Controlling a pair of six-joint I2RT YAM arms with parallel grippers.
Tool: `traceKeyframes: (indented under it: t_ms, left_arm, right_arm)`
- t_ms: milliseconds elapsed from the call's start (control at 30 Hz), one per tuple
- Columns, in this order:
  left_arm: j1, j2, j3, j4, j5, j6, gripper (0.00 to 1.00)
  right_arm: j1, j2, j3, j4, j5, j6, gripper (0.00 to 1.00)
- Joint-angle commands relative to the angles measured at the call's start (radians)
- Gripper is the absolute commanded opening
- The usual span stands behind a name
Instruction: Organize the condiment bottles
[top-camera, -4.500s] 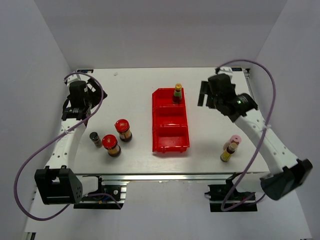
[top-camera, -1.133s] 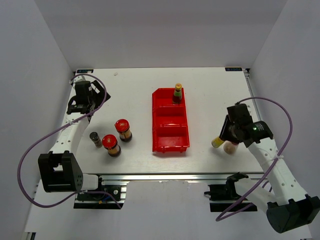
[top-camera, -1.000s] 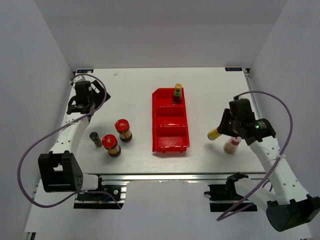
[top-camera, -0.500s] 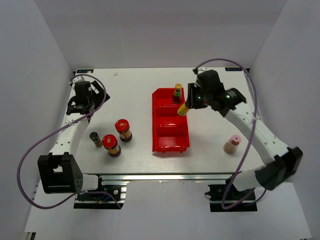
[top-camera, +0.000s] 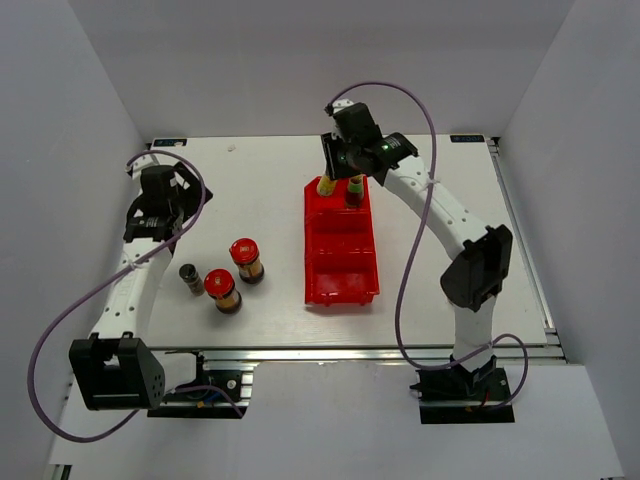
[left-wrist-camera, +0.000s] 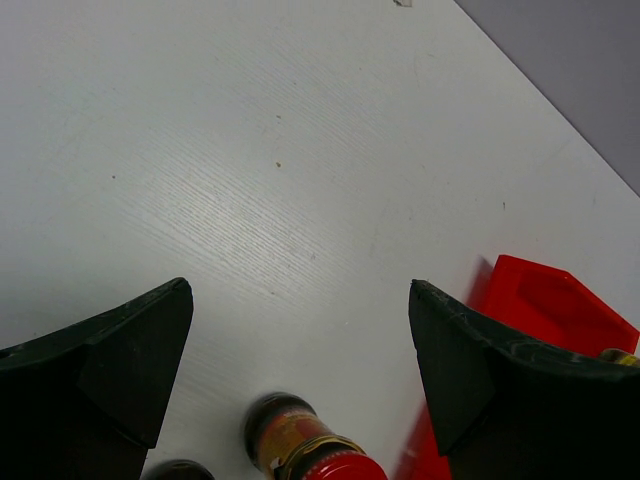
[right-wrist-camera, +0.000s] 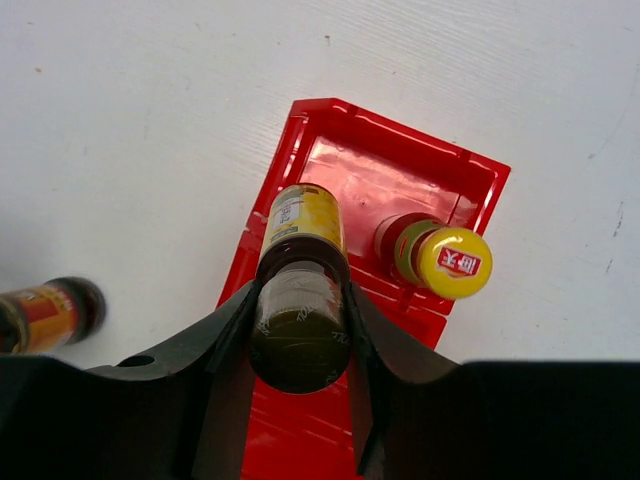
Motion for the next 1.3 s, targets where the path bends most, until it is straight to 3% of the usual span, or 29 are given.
traceKeyframes:
  t_ms: [0,167,867,1133,1267]
  left_arm:
    - [0.0,-0.043,0.028,-0.022,-0.045,-0.007,0.98]
    - [-0.002,-0.037,0.027,-0.009,-0.034,-0.007,0.98]
    - [0.0,-0.006,0.035,-0.02,-0.025,0.011,0.98]
    - [0.0,-0.015,0.027,-0.017,-0.034,0.014,0.98]
    - [-0.002,-0.012,0.027,-0.02,-0.037,0.014,0.98]
  right_arm:
    - [-0.001,0.033,0.108,0.043,0.057,-0.031,0.12]
    - [0.0,0.119,0.176,0.043,0.058,-0.073,0.12]
    - [0.002,0.287,0.173,0.056,0.006,-0.108,0.15]
    - [0.0,0.296,0.168,0.062,0.011,-0.107,0.27]
    - [0.002,0.294,0.165,0.056,0.009,-0.108,0.45]
